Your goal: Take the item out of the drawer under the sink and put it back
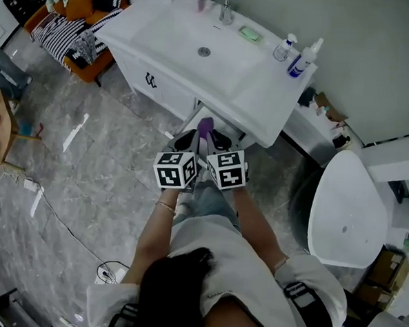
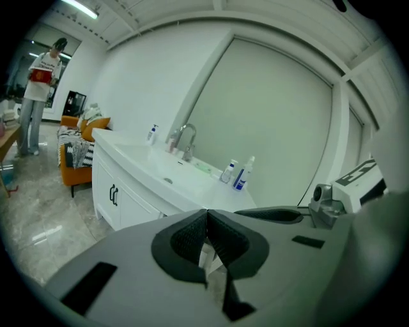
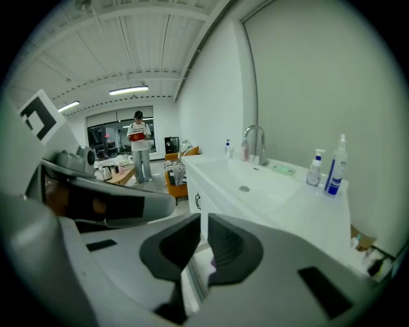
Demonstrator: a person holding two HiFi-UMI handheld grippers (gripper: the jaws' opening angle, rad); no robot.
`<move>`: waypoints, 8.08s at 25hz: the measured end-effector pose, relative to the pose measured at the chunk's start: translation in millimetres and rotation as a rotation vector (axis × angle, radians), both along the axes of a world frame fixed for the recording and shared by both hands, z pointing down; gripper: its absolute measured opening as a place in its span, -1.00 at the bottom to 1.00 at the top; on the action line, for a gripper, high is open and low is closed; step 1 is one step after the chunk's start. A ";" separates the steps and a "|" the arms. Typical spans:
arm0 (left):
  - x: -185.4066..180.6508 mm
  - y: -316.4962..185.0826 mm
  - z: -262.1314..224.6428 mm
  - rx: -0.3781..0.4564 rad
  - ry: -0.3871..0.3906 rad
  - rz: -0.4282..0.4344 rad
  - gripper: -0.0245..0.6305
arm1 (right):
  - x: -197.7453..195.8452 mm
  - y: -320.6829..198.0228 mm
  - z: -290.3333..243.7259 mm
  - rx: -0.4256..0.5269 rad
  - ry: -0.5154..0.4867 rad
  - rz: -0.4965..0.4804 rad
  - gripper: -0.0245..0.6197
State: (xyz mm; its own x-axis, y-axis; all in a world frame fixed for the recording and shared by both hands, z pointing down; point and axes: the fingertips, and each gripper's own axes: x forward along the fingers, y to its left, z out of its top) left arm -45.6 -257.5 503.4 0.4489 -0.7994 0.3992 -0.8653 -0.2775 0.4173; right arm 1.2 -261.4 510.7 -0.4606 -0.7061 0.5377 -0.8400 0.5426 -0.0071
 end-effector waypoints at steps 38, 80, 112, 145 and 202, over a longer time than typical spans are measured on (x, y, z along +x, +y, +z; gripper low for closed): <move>0.2 -13.0 50.1 -0.098 -0.037 0.018 -0.91 | 1.3 -4.2 44.5 -0.162 -0.028 0.014 -0.83; 2.3 -84.2 242.7 -0.439 -0.185 -0.016 -0.91 | 3.3 -93.1 254.0 -0.450 0.102 -0.093 -0.17; -2.9 -93.9 274.1 -0.499 -0.148 -0.020 -0.91 | 11.7 -96.3 336.3 -0.546 0.233 -0.062 -0.61; -19.1 -53.4 134.9 -0.290 -0.106 -0.012 -0.91 | -9.9 -42.0 143.3 -0.294 0.071 -0.080 -0.62; -2.5 -20.9 -147.6 0.379 -0.076 0.023 -0.91 | 15.1 -11.1 -171.8 0.432 -0.074 0.148 -0.62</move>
